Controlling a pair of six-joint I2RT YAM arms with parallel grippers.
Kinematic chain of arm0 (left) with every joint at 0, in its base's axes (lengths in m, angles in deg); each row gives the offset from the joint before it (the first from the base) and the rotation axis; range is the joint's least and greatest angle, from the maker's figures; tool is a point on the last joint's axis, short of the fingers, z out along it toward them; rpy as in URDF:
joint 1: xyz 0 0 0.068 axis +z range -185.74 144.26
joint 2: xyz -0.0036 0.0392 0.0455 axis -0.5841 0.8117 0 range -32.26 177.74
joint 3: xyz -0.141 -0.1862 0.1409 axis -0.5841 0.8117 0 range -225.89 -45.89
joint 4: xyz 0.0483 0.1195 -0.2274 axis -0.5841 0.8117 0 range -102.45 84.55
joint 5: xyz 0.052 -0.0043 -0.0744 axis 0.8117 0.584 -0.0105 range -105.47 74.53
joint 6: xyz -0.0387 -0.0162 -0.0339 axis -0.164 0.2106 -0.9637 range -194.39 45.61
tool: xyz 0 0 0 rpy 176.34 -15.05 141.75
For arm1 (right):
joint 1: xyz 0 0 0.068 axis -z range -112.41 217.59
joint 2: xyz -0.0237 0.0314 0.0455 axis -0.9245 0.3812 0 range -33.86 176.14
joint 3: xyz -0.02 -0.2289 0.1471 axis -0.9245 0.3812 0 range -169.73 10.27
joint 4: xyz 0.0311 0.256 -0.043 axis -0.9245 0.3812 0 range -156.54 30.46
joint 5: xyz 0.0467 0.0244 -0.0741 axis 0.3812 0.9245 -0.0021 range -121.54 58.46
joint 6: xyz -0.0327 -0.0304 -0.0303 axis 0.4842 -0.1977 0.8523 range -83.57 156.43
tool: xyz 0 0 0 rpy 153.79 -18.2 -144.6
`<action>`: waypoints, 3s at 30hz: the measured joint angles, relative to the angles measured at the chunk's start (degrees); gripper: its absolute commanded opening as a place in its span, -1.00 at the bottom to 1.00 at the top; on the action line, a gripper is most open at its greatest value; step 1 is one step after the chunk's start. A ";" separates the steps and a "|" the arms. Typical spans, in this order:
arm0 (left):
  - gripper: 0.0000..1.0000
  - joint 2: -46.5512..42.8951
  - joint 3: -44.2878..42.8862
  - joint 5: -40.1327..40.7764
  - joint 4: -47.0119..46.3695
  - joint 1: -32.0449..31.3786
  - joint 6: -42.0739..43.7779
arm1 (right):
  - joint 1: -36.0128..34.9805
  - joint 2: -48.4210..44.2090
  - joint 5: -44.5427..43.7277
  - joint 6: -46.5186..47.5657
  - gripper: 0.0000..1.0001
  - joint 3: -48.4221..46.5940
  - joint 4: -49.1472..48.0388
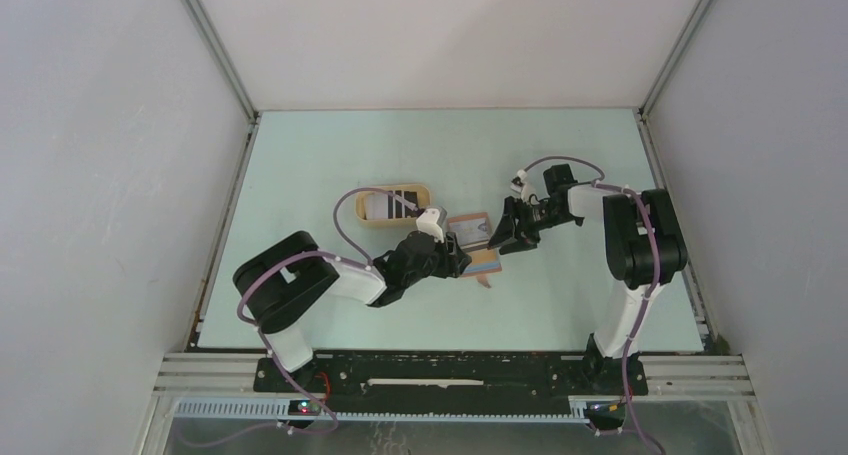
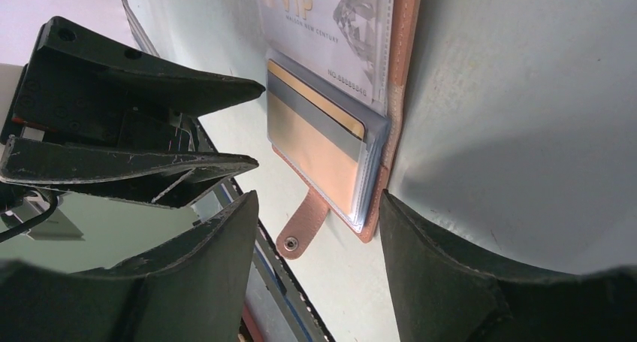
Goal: Put the credit cards into the card holder
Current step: Open the card holder at the center of the board, then turn over the card slot in the card holder.
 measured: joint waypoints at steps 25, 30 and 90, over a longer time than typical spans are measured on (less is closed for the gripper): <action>0.01 1.73 -0.81 -3.30 -0.07 1.09 -0.22 | -0.79 1.16 2.56 0.04 0.18 -0.50 1.75; 0.01 1.75 -0.81 -4.07 -0.90 1.31 -0.22 | 0.11 1.16 3.65 0.02 0.12 -0.50 1.75; 0.60 -2.93 -20.44 5.40 23.02 -9.05 23.47 | 6.05 8.17 10.95 -8.98 -0.77 -1.36 -1.36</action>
